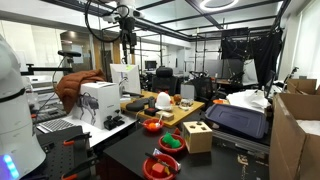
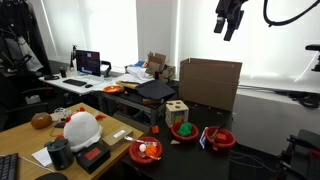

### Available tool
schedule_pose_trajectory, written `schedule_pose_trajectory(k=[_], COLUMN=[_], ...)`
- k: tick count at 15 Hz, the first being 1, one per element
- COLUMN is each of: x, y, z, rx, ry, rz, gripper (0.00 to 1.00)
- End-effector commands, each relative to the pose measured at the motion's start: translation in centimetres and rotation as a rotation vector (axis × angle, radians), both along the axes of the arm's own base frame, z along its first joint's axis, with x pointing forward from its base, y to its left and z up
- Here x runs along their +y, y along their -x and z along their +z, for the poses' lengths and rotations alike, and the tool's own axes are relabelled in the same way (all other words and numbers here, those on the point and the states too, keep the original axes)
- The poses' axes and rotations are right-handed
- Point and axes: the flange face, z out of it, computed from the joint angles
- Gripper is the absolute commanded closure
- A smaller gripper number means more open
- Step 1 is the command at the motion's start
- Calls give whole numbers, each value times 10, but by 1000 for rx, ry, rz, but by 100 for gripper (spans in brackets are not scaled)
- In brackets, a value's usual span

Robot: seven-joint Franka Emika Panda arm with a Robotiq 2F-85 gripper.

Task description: Remove the green toy from the red bowl

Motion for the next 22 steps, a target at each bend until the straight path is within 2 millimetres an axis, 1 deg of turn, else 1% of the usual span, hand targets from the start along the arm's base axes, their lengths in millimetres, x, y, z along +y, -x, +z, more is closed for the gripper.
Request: schedule_pose_trajectory(k=[1,5,9,10,12,13,16,18,22], x=[-15,-27,-29,-29,-32,-24,-21,-19,-27], y=[-22,-47,-79,-88,-103,-105,-113,-114,-117], z=[-17,-48,-97,-112,-137,-145,-182,-203,-241], rx=[22,58,117,121,126,135,178,211,258], ry=[4,3,13,35,72,80,110,116,145], rz=[-29,-63,-97,-112,-142,-146,-192,-222,-314], gripper=[0,0,0,0,0,0,0,0,0])
